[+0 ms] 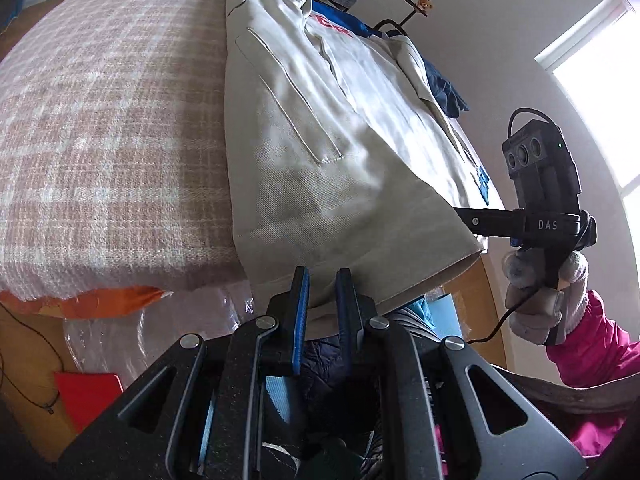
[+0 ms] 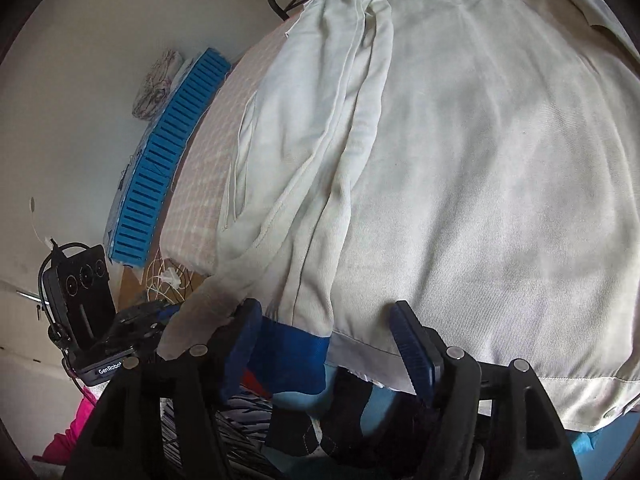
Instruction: Fold large clothes
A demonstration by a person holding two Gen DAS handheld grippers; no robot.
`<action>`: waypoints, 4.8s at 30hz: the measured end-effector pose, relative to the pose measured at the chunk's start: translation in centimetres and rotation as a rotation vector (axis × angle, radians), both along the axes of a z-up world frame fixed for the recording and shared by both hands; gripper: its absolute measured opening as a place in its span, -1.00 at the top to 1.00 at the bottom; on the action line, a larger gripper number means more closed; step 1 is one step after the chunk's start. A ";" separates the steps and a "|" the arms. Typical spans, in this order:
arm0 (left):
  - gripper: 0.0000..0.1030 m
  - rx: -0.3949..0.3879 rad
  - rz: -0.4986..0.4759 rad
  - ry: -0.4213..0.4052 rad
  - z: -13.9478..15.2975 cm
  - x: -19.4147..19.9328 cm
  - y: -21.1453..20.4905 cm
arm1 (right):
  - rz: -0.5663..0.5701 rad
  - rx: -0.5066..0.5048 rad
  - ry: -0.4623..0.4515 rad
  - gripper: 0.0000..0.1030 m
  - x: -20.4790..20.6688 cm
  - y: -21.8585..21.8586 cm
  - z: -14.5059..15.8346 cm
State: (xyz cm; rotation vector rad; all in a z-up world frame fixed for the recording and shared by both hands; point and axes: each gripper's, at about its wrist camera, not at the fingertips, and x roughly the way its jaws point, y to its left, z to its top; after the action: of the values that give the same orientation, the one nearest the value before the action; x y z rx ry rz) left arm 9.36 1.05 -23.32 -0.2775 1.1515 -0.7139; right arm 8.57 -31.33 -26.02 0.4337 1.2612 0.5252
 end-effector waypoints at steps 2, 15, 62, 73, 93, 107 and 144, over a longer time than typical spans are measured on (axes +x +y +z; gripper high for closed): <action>0.78 -0.003 -0.014 0.027 -0.7 -0.6 -0.4 | 0.028 0.025 -0.001 0.49 0.4 0.6 0.1; 0.78 0.072 0.062 -0.070 1.3 -2.9 3.4 | -0.001 0.095 -0.005 0.28 -0.9 0.0 2.4; 0.69 0.027 0.017 -0.220 5.4 0.1 -0.6 | 0.120 -0.031 0.005 0.27 -2.0 1.0 4.2; 0.19 0.047 -0.067 -0.217 4.8 2.7 -7.2 | 0.057 -0.025 -0.211 0.16 8.1 -2.7 12.2; 0.19 0.125 -0.298 -0.168 2.3 0.8 -12.2 | -0.130 -0.008 -0.104 -0.18 32.5 0.3 2.3; 0.19 0.080 -0.310 -0.129 0.5 0.4 -11.6 | -0.067 -0.221 -0.159 0.87 35.4 1.0 2.9; 0.19 0.186 -0.054 -0.379 6.6 -2.0 -8.2 | -0.011 -0.156 -0.435 0.08 11.8 2.4 9.2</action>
State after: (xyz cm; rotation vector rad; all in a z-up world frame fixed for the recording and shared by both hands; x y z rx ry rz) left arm 7.39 -7.19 -16.68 0.0464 0.8571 -0.6676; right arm 20.38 -28.90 -16.78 0.1806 0.8715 0.4768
